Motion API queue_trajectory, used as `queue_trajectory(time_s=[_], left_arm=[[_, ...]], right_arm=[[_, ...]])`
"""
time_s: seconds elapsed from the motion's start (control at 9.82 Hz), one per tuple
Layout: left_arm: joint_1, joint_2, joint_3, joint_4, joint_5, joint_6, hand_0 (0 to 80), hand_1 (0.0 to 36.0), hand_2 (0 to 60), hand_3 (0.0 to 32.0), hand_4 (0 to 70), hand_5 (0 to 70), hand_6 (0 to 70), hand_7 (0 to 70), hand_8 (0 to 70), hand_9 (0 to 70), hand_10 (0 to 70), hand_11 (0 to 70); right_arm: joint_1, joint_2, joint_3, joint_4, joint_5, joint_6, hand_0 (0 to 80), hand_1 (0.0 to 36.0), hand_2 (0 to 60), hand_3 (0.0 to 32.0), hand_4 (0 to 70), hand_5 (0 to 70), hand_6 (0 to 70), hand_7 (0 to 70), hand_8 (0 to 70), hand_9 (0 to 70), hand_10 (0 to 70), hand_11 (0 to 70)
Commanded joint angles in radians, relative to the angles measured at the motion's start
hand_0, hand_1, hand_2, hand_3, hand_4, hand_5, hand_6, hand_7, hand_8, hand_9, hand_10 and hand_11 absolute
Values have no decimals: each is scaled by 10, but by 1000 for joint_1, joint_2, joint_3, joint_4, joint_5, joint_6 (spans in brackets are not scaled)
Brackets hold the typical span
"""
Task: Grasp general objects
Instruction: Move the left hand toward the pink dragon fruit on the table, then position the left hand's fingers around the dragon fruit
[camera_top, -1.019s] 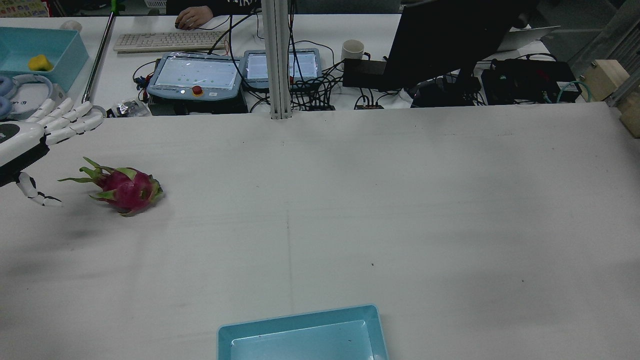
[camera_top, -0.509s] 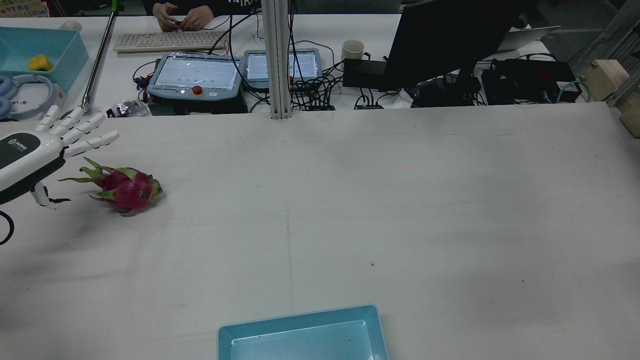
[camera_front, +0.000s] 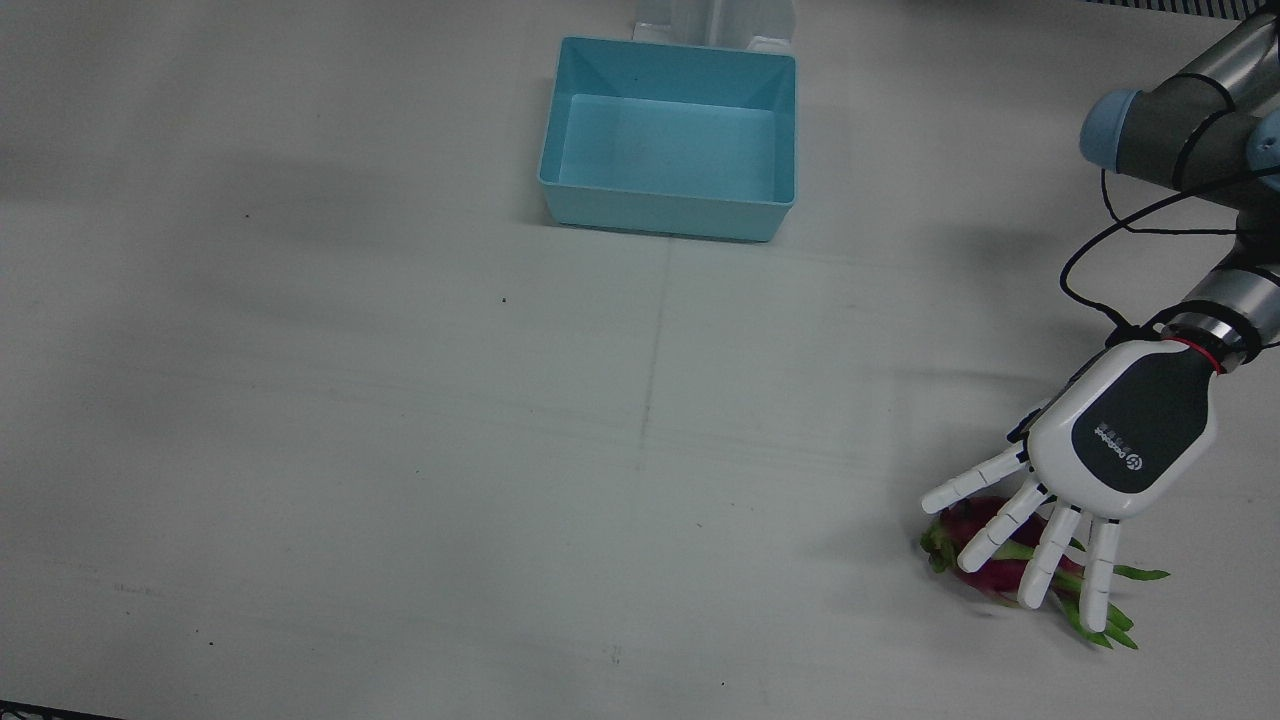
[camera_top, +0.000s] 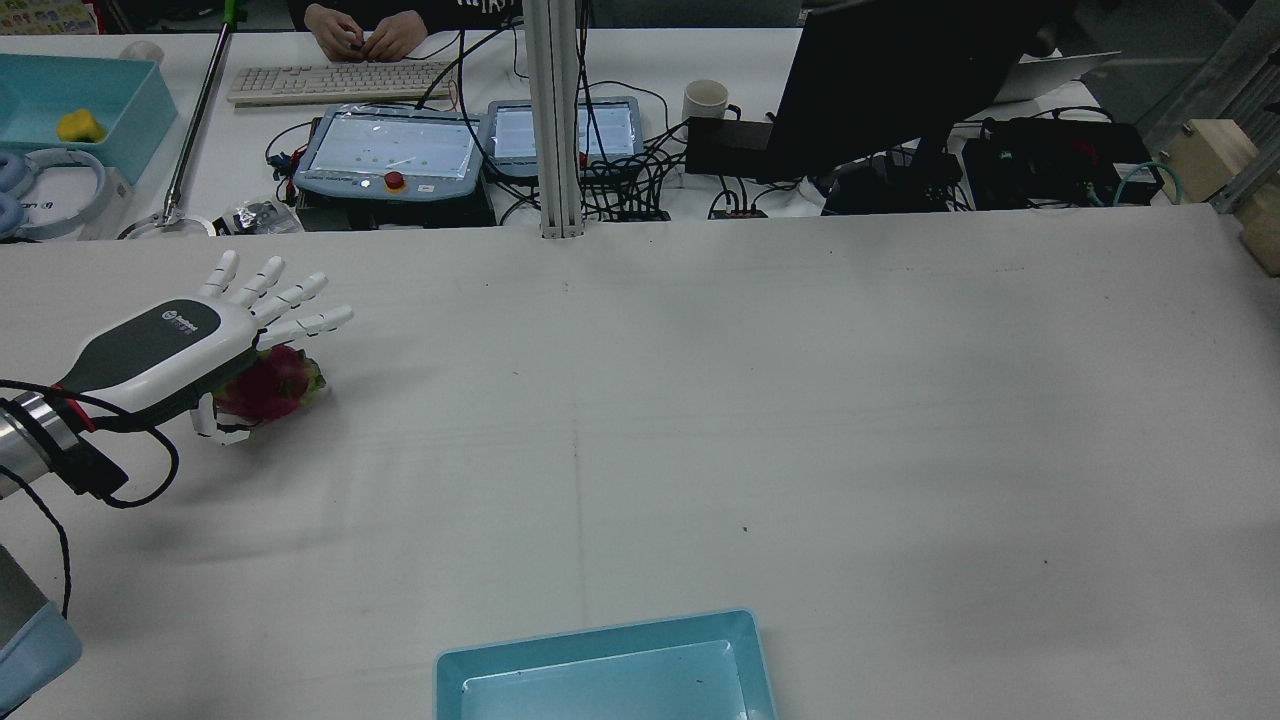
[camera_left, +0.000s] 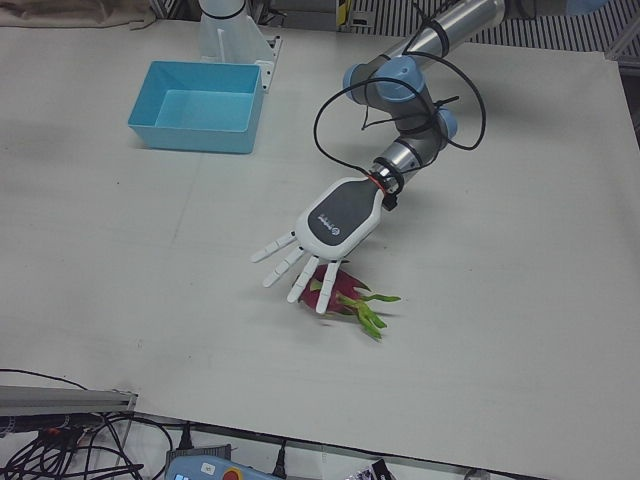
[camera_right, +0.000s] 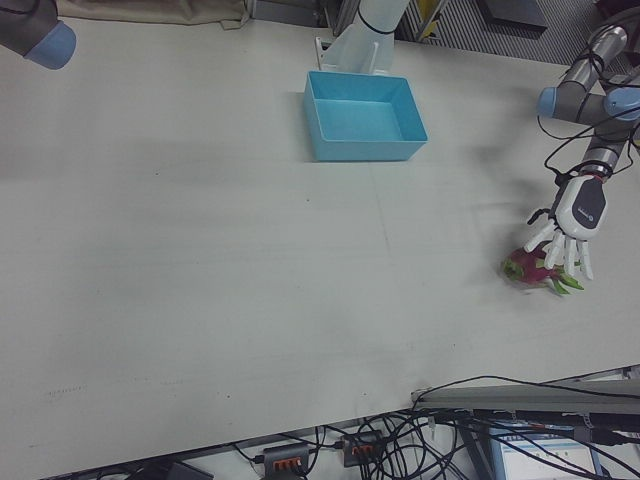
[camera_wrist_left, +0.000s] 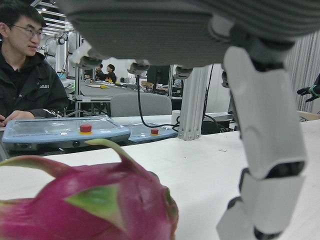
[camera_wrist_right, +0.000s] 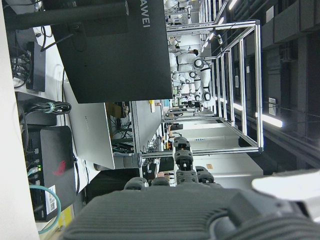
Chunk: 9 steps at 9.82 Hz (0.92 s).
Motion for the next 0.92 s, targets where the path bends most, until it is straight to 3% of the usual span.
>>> queue_trajectory(time_s=[0.0,0.1,0.2,0.41,0.51,0.61,0.81], left_arm=[[68,-149,43,192,5,3,800,360,356,220,0,0,0,16,0,0,0,0],[68,-149,50,192,4,14,800,360,341,196,0,0,0,11,0,0,0,0],[68,-149,54,212,4,55,795,360,322,212,0,0,0,7,0,0,0,0],[62,-149,52,241,4,83,800,360,352,266,0,0,0,11,0,0,0,0],[49,-146,57,236,4,81,800,360,331,284,0,0,0,7,0,0,0,0],[21,-143,66,208,4,78,800,360,294,282,0,0,0,2,0,0,0,0],[-7,-135,87,184,7,74,657,360,233,318,0,0,0,0,0,0,0,0]], right_arm=[[-1,0,0,-2,0,0,0,0,0,0,0,0,0,0,0,0,0,0],[0,0,0,0,0,0,0,0,0,0,0,0,0,0,0,0,0,0],[-1,0,0,0,0,0,0,0,0,0,0,0,0,0,0,0,0,0],[-1,0,0,0,0,0,0,0,0,0,0,0,0,0,0,0,0,0],[-1,0,0,0,0,0,0,0,0,0,0,0,0,0,0,0,0,0],[-1,0,0,0,0,0,0,0,0,0,0,0,0,0,0,0,0,0],[-1,0,-1,0,0,0,0,0,0,0,0,0,0,0,0,0,0,0]])
